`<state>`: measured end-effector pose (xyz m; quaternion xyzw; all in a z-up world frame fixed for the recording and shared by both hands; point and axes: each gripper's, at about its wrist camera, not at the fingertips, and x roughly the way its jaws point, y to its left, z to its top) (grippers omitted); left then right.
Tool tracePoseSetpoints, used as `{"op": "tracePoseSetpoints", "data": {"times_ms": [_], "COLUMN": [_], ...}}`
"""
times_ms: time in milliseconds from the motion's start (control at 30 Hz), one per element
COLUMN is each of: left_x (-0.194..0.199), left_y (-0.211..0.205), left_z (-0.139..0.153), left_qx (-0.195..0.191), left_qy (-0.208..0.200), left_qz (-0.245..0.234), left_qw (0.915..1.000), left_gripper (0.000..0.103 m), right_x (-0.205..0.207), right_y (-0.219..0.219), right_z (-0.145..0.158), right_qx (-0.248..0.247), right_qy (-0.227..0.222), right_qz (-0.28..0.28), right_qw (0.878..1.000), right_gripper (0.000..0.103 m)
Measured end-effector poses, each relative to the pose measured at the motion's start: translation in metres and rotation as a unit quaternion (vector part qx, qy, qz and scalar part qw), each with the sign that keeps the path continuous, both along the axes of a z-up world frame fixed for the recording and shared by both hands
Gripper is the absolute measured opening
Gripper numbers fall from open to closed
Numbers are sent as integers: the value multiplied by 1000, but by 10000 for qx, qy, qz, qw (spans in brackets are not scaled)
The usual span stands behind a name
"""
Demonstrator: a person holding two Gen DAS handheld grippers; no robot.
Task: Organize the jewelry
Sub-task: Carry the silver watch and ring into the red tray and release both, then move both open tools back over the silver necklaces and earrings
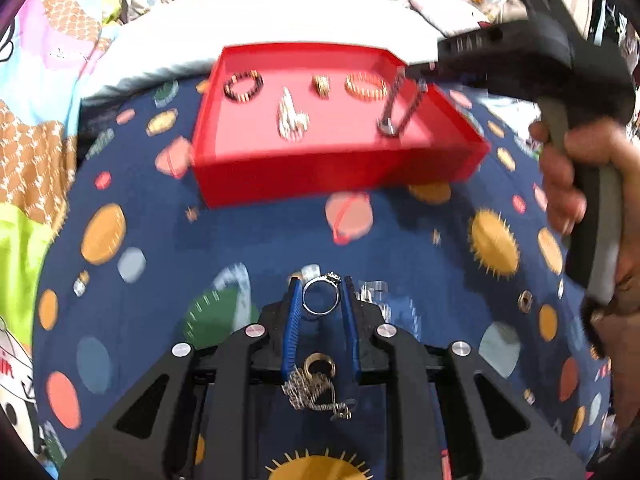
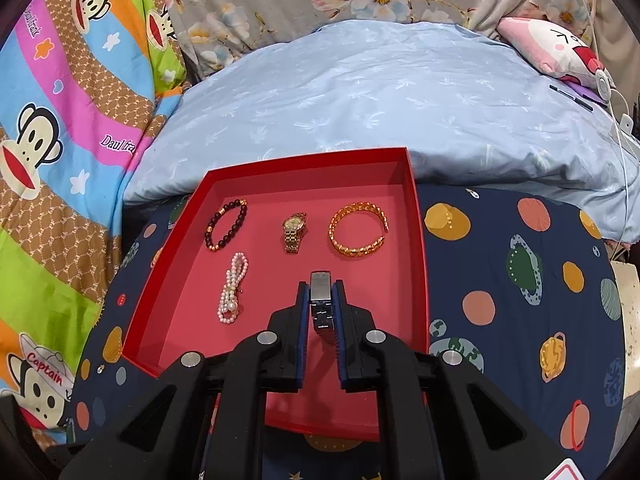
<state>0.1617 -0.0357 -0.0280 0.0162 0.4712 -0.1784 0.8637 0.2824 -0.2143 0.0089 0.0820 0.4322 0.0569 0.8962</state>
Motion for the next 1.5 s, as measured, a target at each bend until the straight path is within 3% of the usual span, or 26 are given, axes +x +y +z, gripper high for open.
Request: {"op": "tracePoseSetpoints", "data": {"times_ms": [300,400,567,700,767,833,1067,1133,1500], "left_x": [92,130,168,169,166,160,147,139,95], "left_y": [-2,-10,-18,-17,-14,-12,8,12,36], "left_z": [63,59,27,12,12,15,23,27,24], "left_qx": [-102,-36,186,207,199,232,-95,-11,-78], "left_qy": [-843,-813,-431,-203,-219,-338,-296,-384,-242], "left_qz": [274,378,561,630,737,879,988,1053,1033], "left_qw": [9960,9960,9973,9976,9968,9953,9946,9937,9943], "left_gripper": [19,19,19,21,47,61,62,62,62], "right_x": [32,42,28,-2,-13,-14,13,17,-23], "right_y": [1,2,-4,-10,-12,-12,6,11,7], "right_z": [23,13,-20,-24,-22,-20,-23,-29,-15], "right_qx": [-74,-135,-124,-8,-13,-25,-188,-211,-62], "right_qy": [-288,-241,147,182,144,134,246,315,114], "right_qz": [-41,-75,-83,-119,-137,-120,190,213,28], "right_qw": [9996,9996,9998,9998,9998,9998,9993,9991,9999], "right_gripper": [10,10,11,18,20,20,20,20,20]}}
